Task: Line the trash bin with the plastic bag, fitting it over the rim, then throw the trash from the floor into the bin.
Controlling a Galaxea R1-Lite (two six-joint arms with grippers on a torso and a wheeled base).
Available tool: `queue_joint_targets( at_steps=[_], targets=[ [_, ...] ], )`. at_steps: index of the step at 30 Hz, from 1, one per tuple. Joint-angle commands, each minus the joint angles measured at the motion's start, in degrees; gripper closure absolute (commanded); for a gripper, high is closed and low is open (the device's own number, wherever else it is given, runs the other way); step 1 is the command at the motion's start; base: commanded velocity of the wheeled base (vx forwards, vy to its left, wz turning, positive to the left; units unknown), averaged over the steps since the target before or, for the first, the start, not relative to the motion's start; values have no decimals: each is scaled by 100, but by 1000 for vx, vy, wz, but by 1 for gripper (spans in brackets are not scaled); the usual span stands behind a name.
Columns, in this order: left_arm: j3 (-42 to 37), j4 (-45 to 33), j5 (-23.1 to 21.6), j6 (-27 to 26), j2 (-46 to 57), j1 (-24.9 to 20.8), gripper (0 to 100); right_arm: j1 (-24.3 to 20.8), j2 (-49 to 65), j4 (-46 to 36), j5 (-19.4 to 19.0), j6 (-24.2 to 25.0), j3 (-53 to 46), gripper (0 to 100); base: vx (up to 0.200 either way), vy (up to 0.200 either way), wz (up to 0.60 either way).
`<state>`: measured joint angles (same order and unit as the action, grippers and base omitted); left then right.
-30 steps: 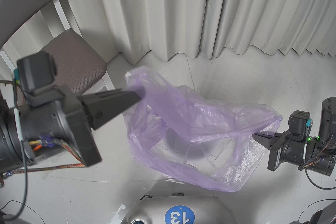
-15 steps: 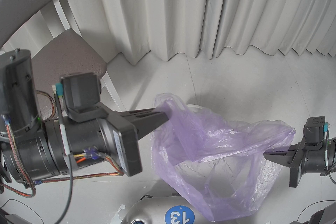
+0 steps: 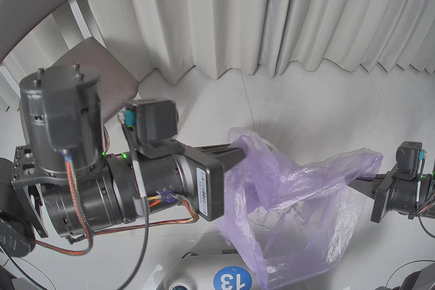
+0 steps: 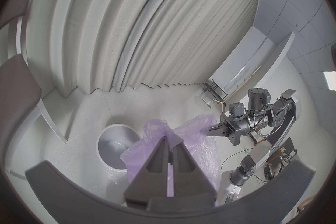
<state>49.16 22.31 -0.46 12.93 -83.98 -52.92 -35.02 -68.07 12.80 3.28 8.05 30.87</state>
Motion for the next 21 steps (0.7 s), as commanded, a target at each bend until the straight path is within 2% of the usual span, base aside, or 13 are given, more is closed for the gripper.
queue_joint_targets(
  at_steps=[1, 14, 21],
  targets=[
    [67, 19, 11, 16, -285, -17, 100, 171, -268, 21, -3, 92, -90, 100, 0, 0, 0],
    [14, 450, -6, 78, -786, 45, 100, 620, -453, 3, 15, 101, -327, 100, 0, 0, 0],
    [-21, 775, -6, 78, -839, 203, 100, 672, -391, 30, -47, 162, -388, 100, 0, 0, 0]
  ],
)
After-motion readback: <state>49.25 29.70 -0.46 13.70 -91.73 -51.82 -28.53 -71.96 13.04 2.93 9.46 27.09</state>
